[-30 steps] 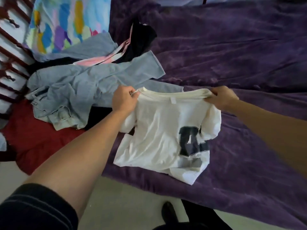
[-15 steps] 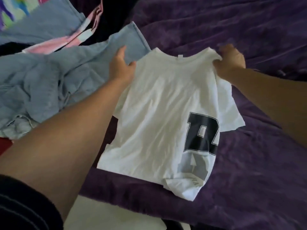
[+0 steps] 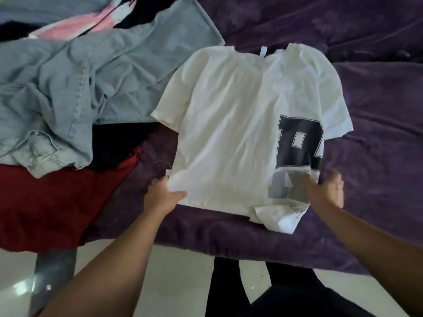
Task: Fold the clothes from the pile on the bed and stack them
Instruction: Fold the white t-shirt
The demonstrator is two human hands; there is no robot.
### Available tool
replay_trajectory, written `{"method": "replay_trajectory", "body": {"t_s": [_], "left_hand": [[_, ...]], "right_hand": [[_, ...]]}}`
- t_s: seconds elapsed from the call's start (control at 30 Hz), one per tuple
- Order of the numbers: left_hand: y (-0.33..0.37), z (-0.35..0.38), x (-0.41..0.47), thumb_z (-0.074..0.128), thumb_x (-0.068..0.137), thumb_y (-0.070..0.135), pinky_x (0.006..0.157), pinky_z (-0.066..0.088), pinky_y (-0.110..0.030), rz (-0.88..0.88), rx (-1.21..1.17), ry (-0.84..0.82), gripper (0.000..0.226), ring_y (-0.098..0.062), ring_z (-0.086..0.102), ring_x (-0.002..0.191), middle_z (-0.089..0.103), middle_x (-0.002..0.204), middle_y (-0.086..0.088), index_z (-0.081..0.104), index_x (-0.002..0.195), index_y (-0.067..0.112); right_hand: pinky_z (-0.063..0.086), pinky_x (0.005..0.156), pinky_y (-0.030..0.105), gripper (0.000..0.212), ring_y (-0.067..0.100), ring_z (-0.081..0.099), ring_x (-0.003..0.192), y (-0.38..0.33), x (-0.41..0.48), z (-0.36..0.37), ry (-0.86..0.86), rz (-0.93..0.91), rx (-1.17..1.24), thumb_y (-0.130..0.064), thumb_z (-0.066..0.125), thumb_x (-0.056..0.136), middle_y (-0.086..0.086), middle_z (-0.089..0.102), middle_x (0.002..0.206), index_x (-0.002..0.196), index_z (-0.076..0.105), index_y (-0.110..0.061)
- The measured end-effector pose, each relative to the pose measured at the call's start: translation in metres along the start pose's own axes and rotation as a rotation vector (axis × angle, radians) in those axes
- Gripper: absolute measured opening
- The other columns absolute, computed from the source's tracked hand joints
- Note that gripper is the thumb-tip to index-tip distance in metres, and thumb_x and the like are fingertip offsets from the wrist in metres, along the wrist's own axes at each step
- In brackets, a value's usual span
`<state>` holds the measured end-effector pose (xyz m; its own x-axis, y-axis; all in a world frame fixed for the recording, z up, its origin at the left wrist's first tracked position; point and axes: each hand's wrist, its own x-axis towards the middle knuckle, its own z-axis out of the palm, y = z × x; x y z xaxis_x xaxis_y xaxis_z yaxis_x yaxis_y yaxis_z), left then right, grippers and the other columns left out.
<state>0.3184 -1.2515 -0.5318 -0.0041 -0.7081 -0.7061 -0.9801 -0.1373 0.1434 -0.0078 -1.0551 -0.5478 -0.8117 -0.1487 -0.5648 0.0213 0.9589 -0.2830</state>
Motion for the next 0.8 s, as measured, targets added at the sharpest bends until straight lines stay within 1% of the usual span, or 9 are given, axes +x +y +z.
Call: {"method": "replay_trajectory", "body": {"t_s": [0.07,0.13,0.2,0.27,0.33,0.47,0.57,0.7,0.8], "left_hand": [[-0.004,0.005,0.0,0.069,0.076,0.034,0.089,0.047,-0.045,0.133,0.025,0.117,0.037,-0.033,0.056,0.106,0.057,0.115,-0.009,0.066,0.107,0.014],[-0.003,0.007,0.0,0.066,0.081,0.025,0.092,0.046,-0.044,0.275,-0.036,0.246,0.032,-0.031,0.053,0.113,0.056,0.126,-0.008,0.069,0.108,0.009],[0.003,0.002,-0.005,0.065,0.085,0.02,0.094,0.042,-0.036,0.389,-0.158,0.314,0.029,-0.029,0.052,0.116,0.059,0.124,-0.01,0.068,0.107,0.002],[0.009,-0.007,-0.017,0.061,0.087,0.017,0.073,0.038,-0.031,0.438,-0.323,0.341,0.016,-0.029,0.057,0.089,0.062,0.087,-0.009,0.062,0.083,0.002],[0.012,-0.015,-0.029,0.058,0.088,0.017,0.061,0.03,-0.031,0.463,-0.46,0.38,0.028,-0.022,0.042,0.065,0.043,0.063,0.001,0.045,0.068,0.004],[0.01,-0.028,-0.047,0.055,0.09,0.02,0.063,0.038,-0.034,0.387,-0.537,0.388,0.029,-0.021,0.045,0.069,0.05,0.07,-0.005,0.05,0.078,-0.006],[-0.007,-0.037,-0.057,0.059,0.088,0.031,0.064,0.041,-0.032,0.307,-0.482,0.225,0.034,-0.019,0.053,0.071,0.058,0.078,-0.004,0.057,0.084,-0.003],[-0.039,-0.054,-0.07,0.082,0.073,0.024,0.063,0.051,-0.027,0.163,-0.492,-0.214,0.03,-0.017,0.068,0.077,0.071,0.088,-0.002,0.067,0.095,0.01],[-0.062,-0.054,-0.068,0.084,0.07,0.016,0.065,0.052,-0.029,0.074,-0.326,-0.179,0.028,-0.018,0.066,0.078,0.069,0.087,-0.003,0.064,0.09,0.013]], "right_hand": [[0.048,0.074,0.037,0.058,0.032,0.06,0.091,0.017,-0.024,0.014,-0.124,0.2,0.178,-0.05,0.068,0.08,0.014,0.064,0.104,0.114,0.059,-0.004],[0.048,0.059,0.03,0.041,0.021,0.06,0.069,0.028,-0.048,0.029,-0.25,0.255,0.357,-0.037,0.076,0.079,0.008,0.066,0.082,0.098,0.067,-0.002],[0.048,0.057,0.028,0.029,0.019,0.058,0.064,0.031,-0.067,0.042,-0.265,0.21,0.425,-0.023,0.079,0.077,0.01,0.067,0.081,0.093,0.068,-0.001],[0.046,0.055,0.027,0.02,0.02,0.057,0.068,0.027,-0.083,0.046,-0.211,0.16,0.515,-0.016,0.074,0.08,0.01,0.064,0.083,0.094,0.066,-0.003],[0.044,0.058,0.028,0.014,0.021,0.056,0.076,0.021,-0.093,0.039,-0.121,0.124,0.642,-0.014,0.063,0.086,0.008,0.06,0.086,0.096,0.062,-0.006],[0.04,0.055,0.03,0.01,0.019,0.05,0.073,0.013,-0.099,0.006,0.024,0.126,0.722,-0.021,0.053,0.088,0.006,0.055,0.084,0.092,0.057,-0.012],[0.044,0.057,0.029,0.019,0.021,0.053,0.077,0.019,-0.099,-0.018,-0.016,0.09,0.623,-0.03,0.057,0.089,0.0,0.056,0.077,0.094,0.059,-0.012],[0.057,0.069,0.042,0.033,0.025,0.065,0.079,0.048,-0.094,-0.042,-0.26,0.125,0.432,-0.034,0.079,0.075,0.002,0.065,0.087,0.095,0.063,-0.014],[0.055,0.075,0.04,0.04,0.029,0.064,0.085,0.077,-0.091,-0.049,-0.289,0.056,0.127,-0.016,0.083,0.07,0.011,0.067,0.099,0.104,0.065,-0.007]]}}
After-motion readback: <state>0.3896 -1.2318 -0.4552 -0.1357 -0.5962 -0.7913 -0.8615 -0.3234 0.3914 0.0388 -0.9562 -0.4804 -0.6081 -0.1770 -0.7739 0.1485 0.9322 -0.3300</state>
